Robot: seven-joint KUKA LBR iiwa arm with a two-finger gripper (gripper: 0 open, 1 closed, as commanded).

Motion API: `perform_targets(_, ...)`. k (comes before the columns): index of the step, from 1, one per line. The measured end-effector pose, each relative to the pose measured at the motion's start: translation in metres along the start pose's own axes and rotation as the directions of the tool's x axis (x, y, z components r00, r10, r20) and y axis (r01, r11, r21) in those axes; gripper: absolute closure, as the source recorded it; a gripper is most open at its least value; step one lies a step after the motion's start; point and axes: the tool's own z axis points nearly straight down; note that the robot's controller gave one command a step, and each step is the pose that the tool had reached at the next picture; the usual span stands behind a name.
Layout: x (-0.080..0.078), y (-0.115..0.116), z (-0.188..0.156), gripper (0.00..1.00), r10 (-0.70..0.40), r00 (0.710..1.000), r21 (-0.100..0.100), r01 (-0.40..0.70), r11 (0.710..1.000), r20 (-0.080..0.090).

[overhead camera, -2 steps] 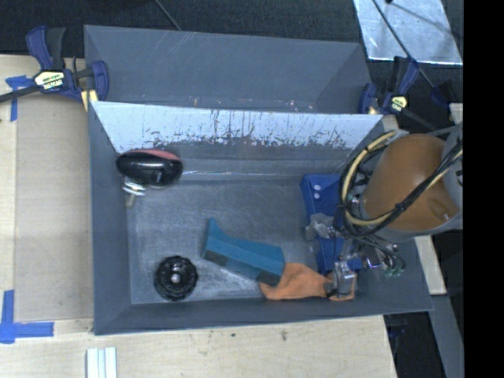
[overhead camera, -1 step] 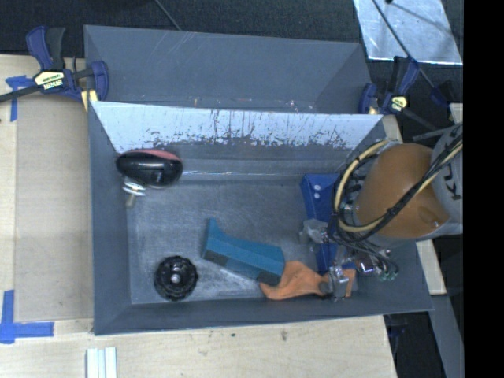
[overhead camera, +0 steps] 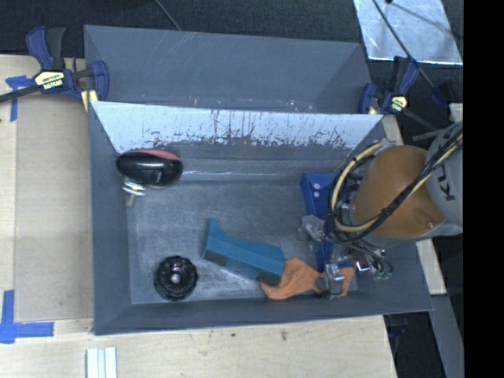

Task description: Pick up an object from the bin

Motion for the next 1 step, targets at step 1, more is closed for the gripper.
perform_targets(1, -0.0007, 0.0145, -0.0052, 0.0, -0.059, 0.998, 0.001, 0.059, 0.998, -0.004)
